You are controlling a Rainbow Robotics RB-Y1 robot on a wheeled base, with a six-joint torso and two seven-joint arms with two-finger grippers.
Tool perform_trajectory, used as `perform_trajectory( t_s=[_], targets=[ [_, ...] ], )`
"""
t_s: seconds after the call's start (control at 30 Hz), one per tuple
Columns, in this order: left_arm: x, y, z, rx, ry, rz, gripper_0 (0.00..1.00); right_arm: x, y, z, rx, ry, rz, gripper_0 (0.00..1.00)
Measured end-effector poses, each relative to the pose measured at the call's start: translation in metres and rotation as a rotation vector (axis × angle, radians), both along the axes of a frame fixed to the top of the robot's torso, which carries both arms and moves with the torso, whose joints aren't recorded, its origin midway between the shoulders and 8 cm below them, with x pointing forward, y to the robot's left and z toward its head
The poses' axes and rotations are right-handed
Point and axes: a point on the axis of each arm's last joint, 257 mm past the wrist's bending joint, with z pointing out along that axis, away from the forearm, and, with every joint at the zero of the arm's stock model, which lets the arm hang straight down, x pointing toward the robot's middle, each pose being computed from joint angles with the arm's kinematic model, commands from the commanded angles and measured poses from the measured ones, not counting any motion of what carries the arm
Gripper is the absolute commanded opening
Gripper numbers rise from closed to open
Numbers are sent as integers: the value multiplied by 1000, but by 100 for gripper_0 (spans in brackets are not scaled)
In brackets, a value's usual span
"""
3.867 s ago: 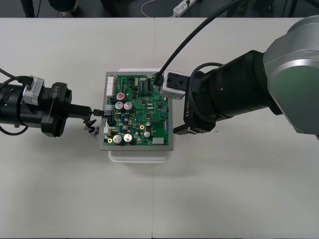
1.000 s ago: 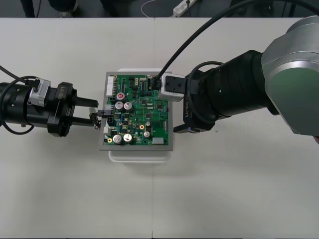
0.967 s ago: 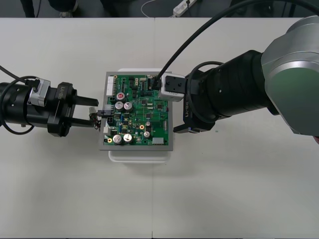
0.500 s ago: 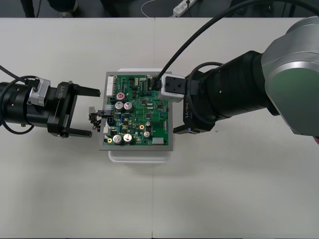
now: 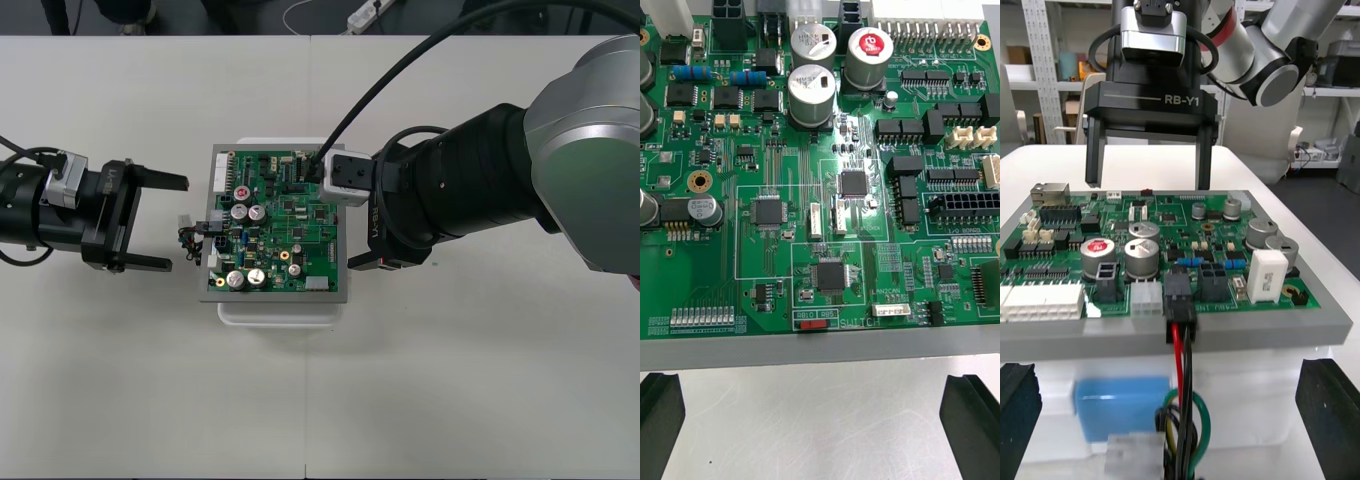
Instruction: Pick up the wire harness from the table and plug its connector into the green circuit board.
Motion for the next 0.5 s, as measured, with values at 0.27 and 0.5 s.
perform_trajectory(
  t_s=[0.27,0.5],
  targets=[
    [4,27,3,67,-13,36,100,-1,1,0,2,4,3,100],
    [6,44,6,110,-21,59,100,-9,3,3,24,29,26,100]
  ],
)
